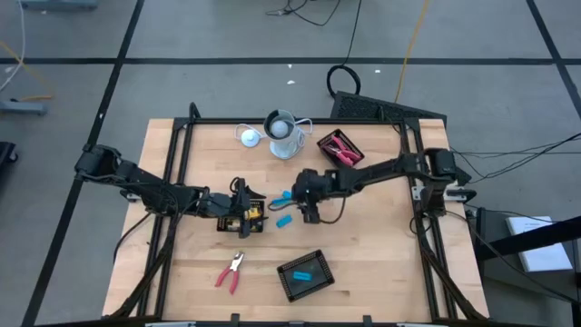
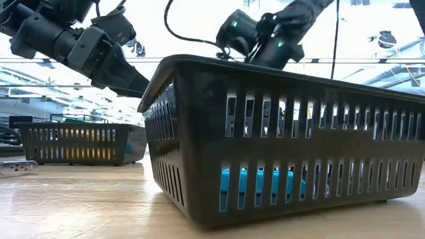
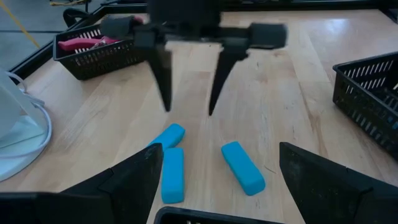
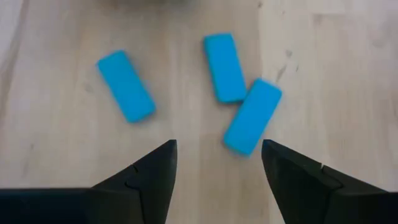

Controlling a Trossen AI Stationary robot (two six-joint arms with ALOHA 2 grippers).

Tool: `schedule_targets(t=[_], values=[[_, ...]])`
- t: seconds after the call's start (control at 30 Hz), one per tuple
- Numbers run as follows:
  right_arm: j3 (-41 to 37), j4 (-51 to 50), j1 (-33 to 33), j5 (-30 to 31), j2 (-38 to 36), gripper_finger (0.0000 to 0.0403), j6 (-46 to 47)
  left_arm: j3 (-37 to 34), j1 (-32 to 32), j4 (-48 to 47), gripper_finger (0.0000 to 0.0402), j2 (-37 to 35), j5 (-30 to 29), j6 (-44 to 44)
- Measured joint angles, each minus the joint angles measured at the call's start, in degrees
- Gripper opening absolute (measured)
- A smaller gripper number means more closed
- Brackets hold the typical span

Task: Pick & Place School Supplies
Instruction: Put the blue eraser into the bottom black bin

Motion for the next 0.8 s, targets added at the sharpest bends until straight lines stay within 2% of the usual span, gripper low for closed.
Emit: schedule_targets(t=[0.2, 0.8], values=[[0.12, 3.15, -2.54, -4.02, 2.91, 0.0227, -1.28, 0.00, 0.00, 0.04, 0.0326, 0.00, -0.30, 0.48], [0.28, 6.58, -5.39, -6.98, 3.95, 0.0226, -1.57, 0.00, 2.27, 0.52, 0.0326, 0.00, 1.09, 0.96]])
